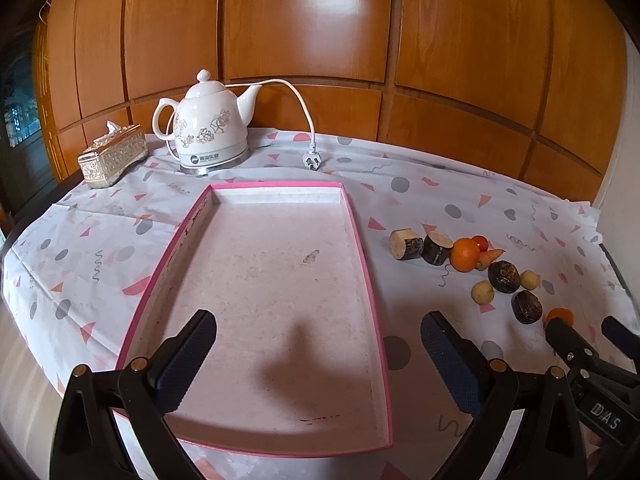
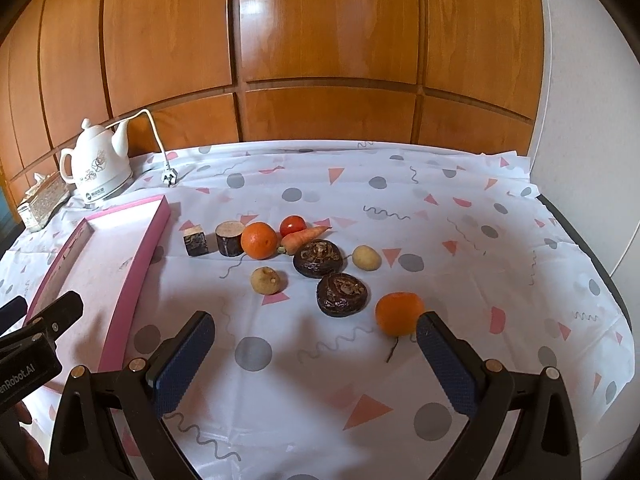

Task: Organize fruits

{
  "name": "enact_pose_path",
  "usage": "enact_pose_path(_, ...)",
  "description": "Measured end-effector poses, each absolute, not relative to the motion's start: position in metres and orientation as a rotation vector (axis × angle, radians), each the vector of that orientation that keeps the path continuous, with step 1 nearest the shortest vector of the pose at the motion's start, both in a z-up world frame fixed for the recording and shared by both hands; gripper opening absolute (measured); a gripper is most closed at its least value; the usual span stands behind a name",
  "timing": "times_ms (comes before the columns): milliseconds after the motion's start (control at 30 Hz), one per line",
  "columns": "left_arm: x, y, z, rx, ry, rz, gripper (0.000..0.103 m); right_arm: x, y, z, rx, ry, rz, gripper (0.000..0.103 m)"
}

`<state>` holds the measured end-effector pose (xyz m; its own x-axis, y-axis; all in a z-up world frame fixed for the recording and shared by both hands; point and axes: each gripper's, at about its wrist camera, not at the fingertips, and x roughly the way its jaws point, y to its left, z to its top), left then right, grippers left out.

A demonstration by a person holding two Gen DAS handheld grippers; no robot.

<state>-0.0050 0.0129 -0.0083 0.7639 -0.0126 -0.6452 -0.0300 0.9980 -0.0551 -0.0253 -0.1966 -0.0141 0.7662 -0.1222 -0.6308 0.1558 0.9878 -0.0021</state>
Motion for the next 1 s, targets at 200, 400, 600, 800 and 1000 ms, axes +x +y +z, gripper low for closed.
enact_pose_path(200, -0.0052, 0.0128, -0.0073, -0.067, 0.697, 0.014, 0.103, -0.0252, -0.1952, -0.0152, 0.049, 0.684, -0.147, 0.103)
enact_pose_path(400, -0.0056, 0.0131, -0.0078, -0.07, 0.696, 0.015, 0.103, -0.0254, -0.1952, -0.0154, 0.047, 0.683, -0.147, 0.102)
enact_pose_path(600, -0.0056, 0.013, -0.0082, -0.071, 0.697, 0.016, 0.103, -0.026, -0.196, -0.0148, 0.044, 0.679, -0.148, 0.102)
enact_pose_path(800, -0.0052, 0.0119, -0.0087, -0.068, 0.699, 0.013, 0.103, -0.0253, -0.1999, -0.015, 0.056, 0.684, -0.152, 0.103)
enact_pose_path(1000, -0.0041, 0.0104, -0.0097, -0.077, 0.706, 0.001, 0.103, -0.0248, -0.204, -0.0145, 0.06, 0.679, -0.155, 0.102)
